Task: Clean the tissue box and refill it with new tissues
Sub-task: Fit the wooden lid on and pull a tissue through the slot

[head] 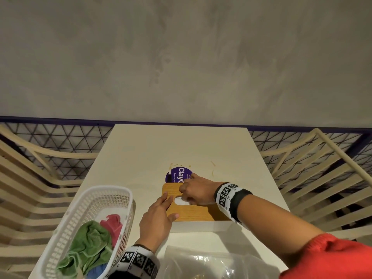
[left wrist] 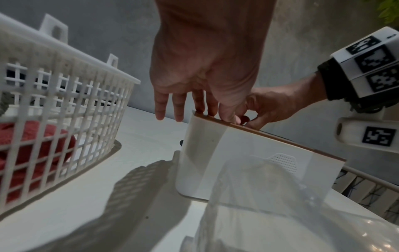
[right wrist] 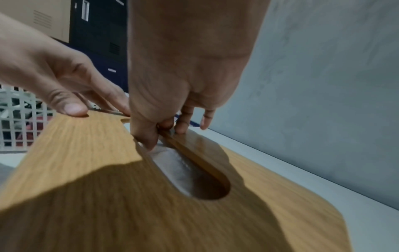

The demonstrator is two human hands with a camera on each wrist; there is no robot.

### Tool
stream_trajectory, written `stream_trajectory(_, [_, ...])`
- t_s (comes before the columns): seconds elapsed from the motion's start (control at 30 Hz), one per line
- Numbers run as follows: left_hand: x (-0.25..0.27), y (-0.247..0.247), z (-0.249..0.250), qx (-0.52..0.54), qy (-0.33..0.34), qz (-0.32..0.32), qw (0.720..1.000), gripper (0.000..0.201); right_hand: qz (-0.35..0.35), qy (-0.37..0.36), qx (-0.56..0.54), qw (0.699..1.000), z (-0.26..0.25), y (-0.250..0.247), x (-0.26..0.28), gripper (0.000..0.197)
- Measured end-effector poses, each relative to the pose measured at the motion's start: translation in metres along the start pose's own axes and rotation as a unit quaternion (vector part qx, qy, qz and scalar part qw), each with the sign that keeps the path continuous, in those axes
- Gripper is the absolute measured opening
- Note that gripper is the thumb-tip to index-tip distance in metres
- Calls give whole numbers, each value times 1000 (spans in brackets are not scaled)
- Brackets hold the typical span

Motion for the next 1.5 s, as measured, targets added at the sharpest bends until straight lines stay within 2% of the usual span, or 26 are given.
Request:
stream_trajectory(0.1, [0, 0, 0, -3, 1, -2, 1000, 58, 22, 26, -72, 997, 5, -2, 6, 12])
stream_trajectory(0.23, [0, 0, 1, -17, 2, -7, 1000, 59, -10, 58, -163, 985, 9, -8, 7, 10])
stream_trajectory(0.37, [-3, -6, 10, -69, -9, -12, 998, 63, -23, 89, -205, 974, 12, -8, 7, 11])
stream_trajectory(0.47, [-16, -13, 25, -66, 37, 1, 997, 66, -25, 102, -226, 968, 13, -8, 8, 7])
stream_trajectory(0.57, [-29, -13, 40, -27, 85, -3, 996, 48, -18, 106, -239, 965, 12, -7, 7, 5])
stream_trajectory(0.7, [-35, -12, 47, -79, 71, 15, 994, 20, 12, 121, -260, 958, 12, -1, 13, 8])
stream_trajectory(0.77, [-35, -12, 50, -100, 75, 18, 992, 12, 40, 136, -281, 949, 13, -1, 19, 7])
stream_trajectory(0.87, [-35, -14, 53, -103, 72, 5, 992, 14, 58, 193, -251, 947, 17, 5, 33, 18])
stream_trajectory(0.97, [-34, -16, 56, -96, 80, -9, 992, 8, 68, 221, -234, 944, 19, 14, 45, 8])
stream_trajectory(1.03, [-36, -14, 56, -96, 93, -21, 991, 13, 81, 233, -249, 936, 20, 18, 49, 14])
stream_trajectory(1.23, [-42, -11, 57, -55, 103, -56, 992, 4, 85, 204, -275, 936, 12, 17, 54, 13])
stream_trajectory(1.27, [-43, -12, 56, -45, 99, -56, 993, 6, 78, 204, -281, 934, 12, 18, 56, 19])
stream_trajectory(1.33, [-45, -13, 52, -21, 90, -52, 994, 23, 61, 223, -295, 927, 16, 21, 61, 33])
stream_trajectory(1.5, [-48, -14, 50, -3, 76, -63, 995, 19, 67, 241, -313, 916, 32, 29, 71, 18])
Point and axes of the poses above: each hand's wrist, its own x-axis away from the middle knuckle, its own y-axis out of the palm, z = x × y, the point moved 5 cm from there along -x, towards the middle knuckle, and after that the axes turned 6 degrees about -z, right-handed, at the moved point
